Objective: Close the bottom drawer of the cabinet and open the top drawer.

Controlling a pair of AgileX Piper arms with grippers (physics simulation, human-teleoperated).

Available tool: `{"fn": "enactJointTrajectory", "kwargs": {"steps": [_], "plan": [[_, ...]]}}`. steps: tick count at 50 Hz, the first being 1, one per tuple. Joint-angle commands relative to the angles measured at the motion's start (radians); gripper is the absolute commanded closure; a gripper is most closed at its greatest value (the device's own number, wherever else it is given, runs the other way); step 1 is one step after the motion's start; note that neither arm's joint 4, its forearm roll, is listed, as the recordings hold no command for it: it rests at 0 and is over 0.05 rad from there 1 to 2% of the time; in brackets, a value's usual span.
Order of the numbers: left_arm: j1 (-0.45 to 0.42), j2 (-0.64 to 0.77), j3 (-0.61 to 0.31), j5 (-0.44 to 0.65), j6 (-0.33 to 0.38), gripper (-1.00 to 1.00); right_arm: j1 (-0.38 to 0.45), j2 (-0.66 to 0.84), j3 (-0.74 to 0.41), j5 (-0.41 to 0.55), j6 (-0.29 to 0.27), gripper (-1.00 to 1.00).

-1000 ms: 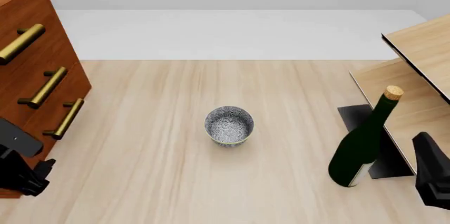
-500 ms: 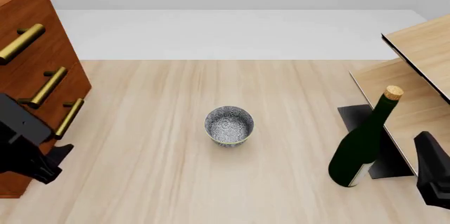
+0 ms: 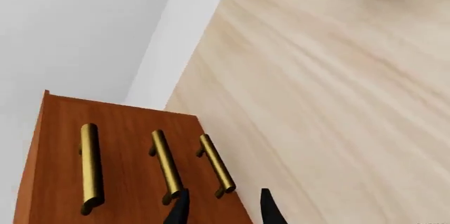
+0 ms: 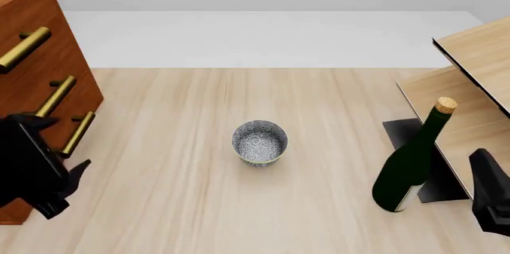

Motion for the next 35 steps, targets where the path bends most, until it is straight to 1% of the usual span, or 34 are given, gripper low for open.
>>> {"fn": "enactJointTrajectory", "kwargs": {"steps": [1, 2, 7, 9, 10, 11, 12, 13, 14, 15, 16, 17, 18, 19, 21, 22, 23, 24, 25, 26, 29, 30, 32, 35], "plan": [[-0.042, -0.036, 0.047, -0.095, 0.142, -1.00, -0.002, 0.002, 0.001, -0.002, 0.000, -1.00], [-0.043, -0.034, 0.046, -0.099, 0.153, -1.00, -0.002, 0.003, 0.001, -0.003, 0.000, -1.00], [-0.044, -0.004, 0.010, -0.080, 0.135, -1.00, -0.002, 0.002, 0.001, -0.002, 0.000, -1.00], [-0.056, 0.004, 0.030, -0.087, 0.167, -1.00, -0.002, 0.001, 0.001, -0.002, 0.000, -1.00], [-0.052, 0.006, 0.010, -0.083, 0.151, -1.00, -0.002, 0.002, 0.001, -0.002, 0.000, -1.00], [-0.044, -0.004, 0.039, -0.098, 0.196, -1.00, -0.003, 0.002, 0.001, -0.003, 0.000, -1.00], [-0.033, -0.020, 0.049, -0.129, 0.215, -1.00, -0.003, 0.003, 0.001, -0.003, 0.000, -1.00], [-0.029, 0.012, -0.010, -0.066, 0.142, -1.00, -0.003, 0.003, 0.000, -0.004, 0.000, -1.00], [-0.027, 0.007, 0.013, -0.084, 0.177, -1.00, -0.003, 0.004, 0.000, -0.004, 0.001, -1.00], [-0.014, -0.007, 0.028, -0.094, 0.196, -1.00, -0.003, 0.005, 0.000, -0.004, 0.001, -1.00], [-0.015, 0.006, 0.016, -0.063, 0.176, -1.00, -0.004, 0.006, 0.001, -0.006, 0.000, -1.00], [-0.013, 0.003, 0.018, -0.048, 0.172, -1.00, -0.005, 0.007, 0.001, -0.007, 0.000, -1.00], [-0.020, -0.002, 0.014, -0.059, 0.172, -1.00, -0.006, 0.009, 0.000, -0.008, 0.001, -1.00], [-0.007, -0.012, 0.014, -0.057, 0.171, -1.00, -0.006, 0.011, 0.000, -0.010, 0.002, -1.00], [0.007, -0.029, 0.039, -0.061, 0.208, -1.00, -0.006, 0.012, 0.001, -0.011, 0.001, -1.00], [0.011, -0.014, -0.010, -0.036, 0.159, -1.00, -0.004, 0.012, 0.001, -0.011, 0.002, -1.00], [0.030, -0.035, 0.015, -0.066, 0.208, -1.00, -0.004, 0.010, 0.000, -0.009, 0.001, -1.00], [0.041, -0.031, 0.009, -0.068, 0.212, -1.00, -0.002, 0.007, -0.001, -0.006, 0.002, -1.00], [0.048, -0.034, -0.001, -0.074, 0.201, -1.00, -0.002, 0.007, -0.001, -0.005, 0.002, -1.00], [0.045, -0.014, -0.013, -0.052, 0.189, -1.00, -0.001, 0.005, -0.001, -0.003, 0.002, -1.00], [0.066, -0.021, 0.004, -0.071, 0.213, -1.00, -0.002, 0.005, -0.002, -0.003, 0.003, -1.00], [0.082, -0.031, 0.023, -0.080, 0.242, -1.00, -0.003, 0.005, -0.002, -0.002, 0.003, -1.00], [0.094, -0.028, 0.011, -0.056, 0.242, -1.00, -0.005, 0.004, -0.003, -0.002, 0.004, -1.00], [0.117, -0.042, 0.009, -0.035, 0.269, -1.00, -0.006, 0.007, -0.002, -0.004, 0.004, -1.00]]}}
